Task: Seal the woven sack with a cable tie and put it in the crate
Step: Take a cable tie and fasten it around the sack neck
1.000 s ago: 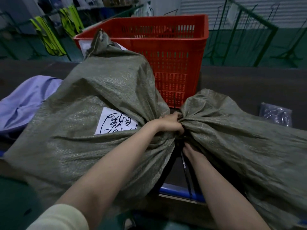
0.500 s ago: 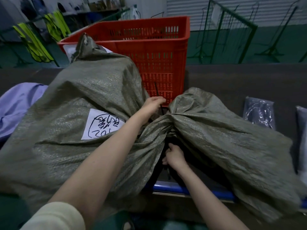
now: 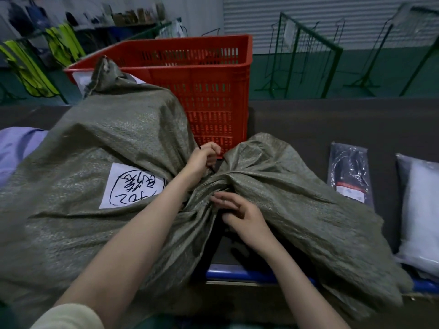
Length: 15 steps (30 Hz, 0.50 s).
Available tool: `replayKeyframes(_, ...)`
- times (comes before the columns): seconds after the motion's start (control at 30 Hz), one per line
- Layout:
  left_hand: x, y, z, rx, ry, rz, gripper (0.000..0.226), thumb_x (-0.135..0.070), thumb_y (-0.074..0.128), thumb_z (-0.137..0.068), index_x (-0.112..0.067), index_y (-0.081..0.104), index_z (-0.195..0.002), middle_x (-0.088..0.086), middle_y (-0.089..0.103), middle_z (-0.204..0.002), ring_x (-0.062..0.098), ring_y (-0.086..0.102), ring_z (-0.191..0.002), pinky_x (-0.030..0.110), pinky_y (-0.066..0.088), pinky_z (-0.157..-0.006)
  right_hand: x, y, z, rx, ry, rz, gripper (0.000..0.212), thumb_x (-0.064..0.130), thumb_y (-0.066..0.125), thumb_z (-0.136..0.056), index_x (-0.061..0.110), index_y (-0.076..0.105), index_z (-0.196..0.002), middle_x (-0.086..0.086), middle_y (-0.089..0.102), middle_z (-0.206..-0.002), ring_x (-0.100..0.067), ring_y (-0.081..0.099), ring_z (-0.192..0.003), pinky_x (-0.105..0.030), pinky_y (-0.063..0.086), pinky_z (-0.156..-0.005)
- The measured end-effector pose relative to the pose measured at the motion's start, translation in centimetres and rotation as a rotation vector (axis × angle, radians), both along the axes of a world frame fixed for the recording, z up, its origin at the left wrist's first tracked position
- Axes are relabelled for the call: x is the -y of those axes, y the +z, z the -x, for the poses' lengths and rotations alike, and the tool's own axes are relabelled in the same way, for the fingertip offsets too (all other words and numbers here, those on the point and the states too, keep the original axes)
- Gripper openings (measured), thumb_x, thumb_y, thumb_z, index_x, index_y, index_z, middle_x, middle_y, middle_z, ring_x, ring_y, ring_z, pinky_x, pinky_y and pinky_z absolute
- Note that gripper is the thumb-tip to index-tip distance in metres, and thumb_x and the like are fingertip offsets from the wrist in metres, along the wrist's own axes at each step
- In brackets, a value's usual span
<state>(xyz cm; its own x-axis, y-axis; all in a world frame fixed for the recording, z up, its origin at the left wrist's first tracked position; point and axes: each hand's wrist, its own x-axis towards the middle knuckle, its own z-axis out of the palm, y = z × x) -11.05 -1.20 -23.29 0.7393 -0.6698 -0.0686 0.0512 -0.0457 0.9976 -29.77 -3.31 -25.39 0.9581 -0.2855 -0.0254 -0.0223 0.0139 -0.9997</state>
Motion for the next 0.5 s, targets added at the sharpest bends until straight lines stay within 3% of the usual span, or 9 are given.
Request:
replayKeyframes(0.1, -0.5, 0.1, 1.1, 0.086, -0.290, -0.095, 0.008, -0.006, 0.043, -0.061, -0.010, 0.050, -0.063, -0.011, 0.050, -0.038, -0.003, 0.039, -0.037, 0.012, 0.028, -0.042, 0.0, 0.0, -1.4, 0.045, -0.292, 0.078, 0.013, 0.009, 0.062, -0.086, 0.017, 0.072, -0.089, 0.005, 0.067, -0.075, 0.002, 0.062, -0.074, -0.016, 0.046, -0.077)
replayKeyframes(0.2, -0.8, 0.0, 1.7, 0.117, -0.530, -0.154, 0.009, -0.004, 0.041, -0.060, -0.011, 0.046, -0.064, -0.015, 0.054, -0.046, -0.006, 0.045, -0.046, 0.010, 0.035, -0.050, 0.5, -0.1, -2.4, 0.072, -0.407, 0.153, 0.016, 0.013, 0.062, -0.087, 0.002, 0.073, -0.091, -0.004, 0.057, -0.079, -0.004, 0.055, -0.072, -0.018, 0.043, -0.071)
replayKeyframes(0.33, -1.1, 0.5, 2.4, -0.043, -0.670, -0.135, 0.012, -0.006, 0.032, -0.057, -0.013, 0.035, -0.066, -0.011, 0.044, -0.054, -0.002, 0.041, -0.046, 0.013, 0.034, -0.046, 0.8, 0.1, -2.4, 0.061, -0.342, 0.026, 0.018, 0.011, 0.054, -0.091, 0.015, 0.069, -0.083, 0.002, 0.057, -0.079, 0.005, 0.052, -0.053, -0.010, 0.039, -0.045)
replayKeyframes(0.5, -1.0, 0.6, 2.2, -0.157, -0.675, -0.105, 0.018, -0.020, 0.029, -0.068, -0.010, 0.040, -0.060, -0.008, 0.046, -0.048, 0.008, 0.044, -0.048, 0.021, 0.039, -0.054, 1.7, 0.1, -2.3, 0.099, -0.355, -0.099, 0.031, 0.006, 0.040, -0.097, 0.018, 0.061, -0.078, 0.000, 0.055, -0.069, 0.003, 0.048, -0.045, -0.011, 0.037, -0.042)
